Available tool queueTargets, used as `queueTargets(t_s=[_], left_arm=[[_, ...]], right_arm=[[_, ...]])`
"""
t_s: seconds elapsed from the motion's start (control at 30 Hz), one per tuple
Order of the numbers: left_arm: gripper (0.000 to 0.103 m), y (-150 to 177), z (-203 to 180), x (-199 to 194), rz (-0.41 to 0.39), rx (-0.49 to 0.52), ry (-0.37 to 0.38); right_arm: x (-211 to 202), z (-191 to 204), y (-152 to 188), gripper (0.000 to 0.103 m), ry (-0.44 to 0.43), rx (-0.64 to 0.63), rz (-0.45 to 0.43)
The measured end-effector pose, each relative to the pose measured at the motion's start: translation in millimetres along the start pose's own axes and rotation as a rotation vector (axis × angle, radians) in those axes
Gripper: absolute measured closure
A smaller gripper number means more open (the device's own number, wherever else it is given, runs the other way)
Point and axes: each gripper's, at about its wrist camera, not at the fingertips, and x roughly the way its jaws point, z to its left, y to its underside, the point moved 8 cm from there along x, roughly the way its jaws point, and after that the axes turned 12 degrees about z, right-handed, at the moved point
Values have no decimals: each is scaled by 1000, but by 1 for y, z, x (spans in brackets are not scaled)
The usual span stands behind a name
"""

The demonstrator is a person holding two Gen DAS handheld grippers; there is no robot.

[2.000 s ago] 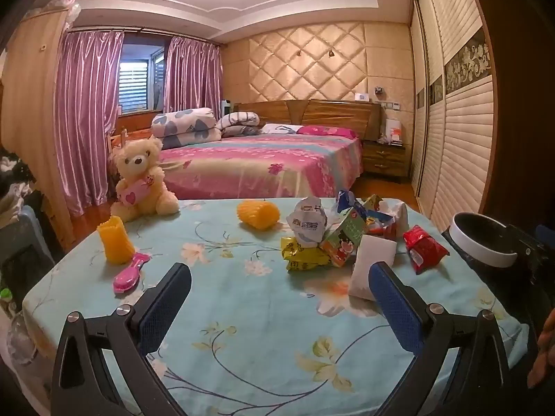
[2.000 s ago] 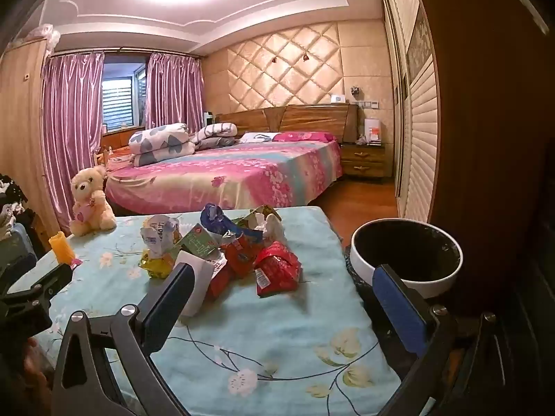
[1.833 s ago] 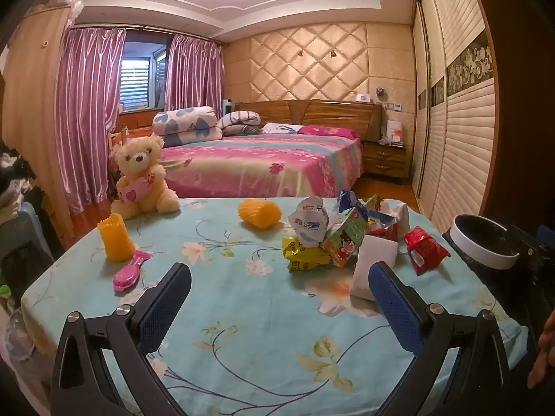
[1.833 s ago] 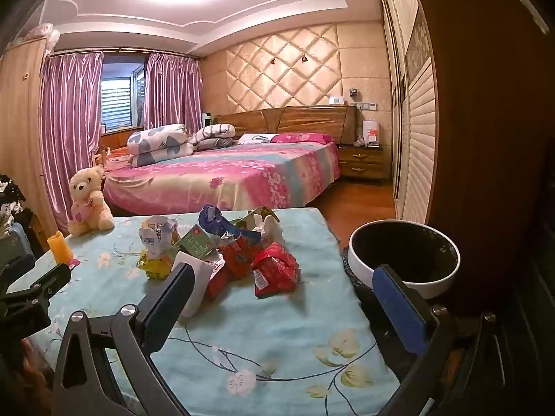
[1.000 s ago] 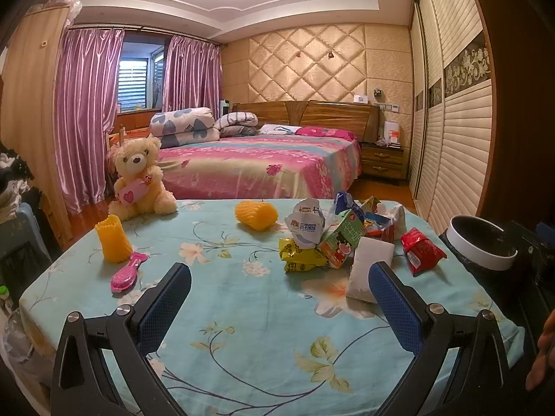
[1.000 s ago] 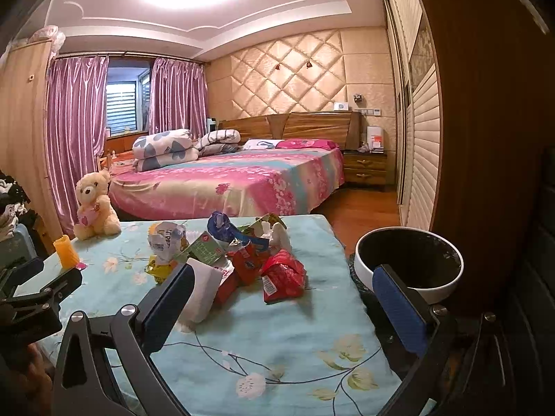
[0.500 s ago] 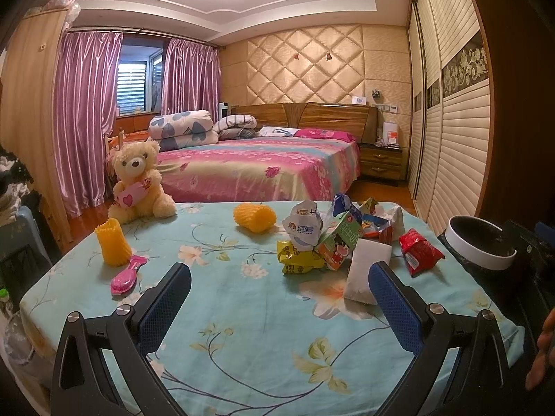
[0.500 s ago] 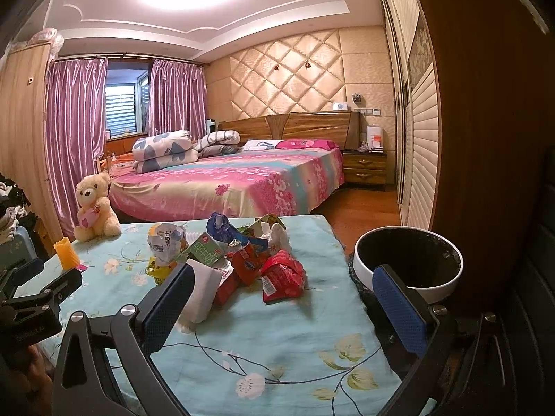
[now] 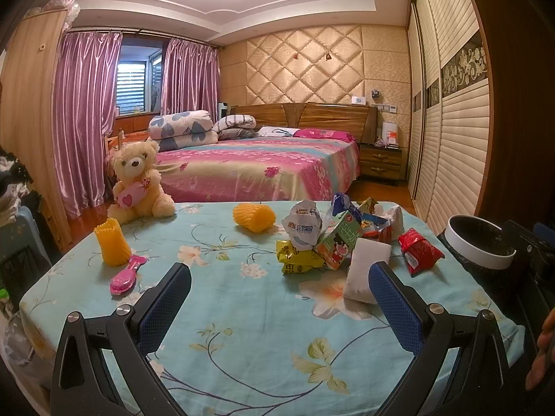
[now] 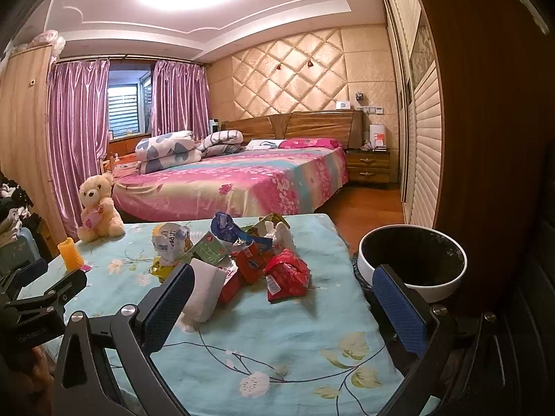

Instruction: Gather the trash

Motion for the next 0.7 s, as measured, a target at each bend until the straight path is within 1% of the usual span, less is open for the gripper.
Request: queueTargets(t_s=[0.7], left_arm=[[1,1,-1,0,3,0,2]], right_arm=[[3,2,2,0,-6,5,11]])
